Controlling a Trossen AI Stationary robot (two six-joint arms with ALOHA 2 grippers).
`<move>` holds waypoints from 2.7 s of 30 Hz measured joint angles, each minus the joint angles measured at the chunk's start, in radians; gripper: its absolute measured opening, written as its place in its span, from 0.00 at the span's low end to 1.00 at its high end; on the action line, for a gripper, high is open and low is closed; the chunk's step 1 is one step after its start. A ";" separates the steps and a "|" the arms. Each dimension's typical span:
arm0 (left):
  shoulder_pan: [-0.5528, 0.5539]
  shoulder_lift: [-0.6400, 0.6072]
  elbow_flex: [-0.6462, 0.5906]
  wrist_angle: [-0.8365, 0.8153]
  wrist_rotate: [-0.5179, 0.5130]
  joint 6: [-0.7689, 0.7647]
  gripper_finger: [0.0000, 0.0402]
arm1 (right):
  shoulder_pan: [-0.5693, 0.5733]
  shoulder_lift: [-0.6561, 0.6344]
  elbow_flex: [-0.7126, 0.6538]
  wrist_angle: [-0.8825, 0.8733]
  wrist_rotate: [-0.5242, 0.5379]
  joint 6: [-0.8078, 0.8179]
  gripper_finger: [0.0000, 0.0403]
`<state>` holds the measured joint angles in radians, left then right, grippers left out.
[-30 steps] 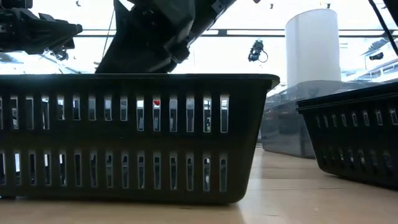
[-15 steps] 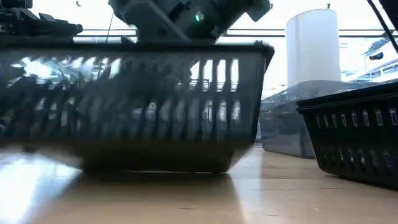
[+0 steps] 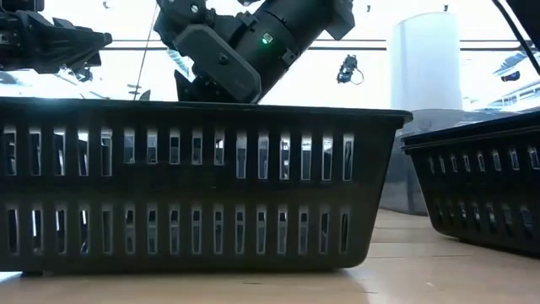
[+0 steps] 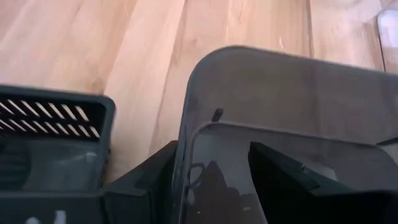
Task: Stack baskets by color
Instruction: Stack the left gray bin on top of the right gray bin
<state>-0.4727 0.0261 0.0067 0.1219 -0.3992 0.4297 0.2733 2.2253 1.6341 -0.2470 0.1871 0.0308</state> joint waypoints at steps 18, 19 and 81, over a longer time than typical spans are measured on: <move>0.000 0.000 0.000 0.000 0.000 0.000 0.08 | -0.011 -0.001 0.000 -0.067 -0.006 -0.010 0.05; 0.000 0.000 0.000 0.000 0.000 0.000 0.08 | -0.010 -0.001 0.000 -0.066 -0.007 -0.019 0.03; 0.000 0.000 0.000 0.000 0.000 0.000 0.08 | 0.172 -1.092 -0.709 -0.453 -0.115 0.384 0.02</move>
<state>-0.4727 0.0257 0.0065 0.1219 -0.3992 0.4299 0.4457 1.1332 0.9249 -0.7004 0.0721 0.4147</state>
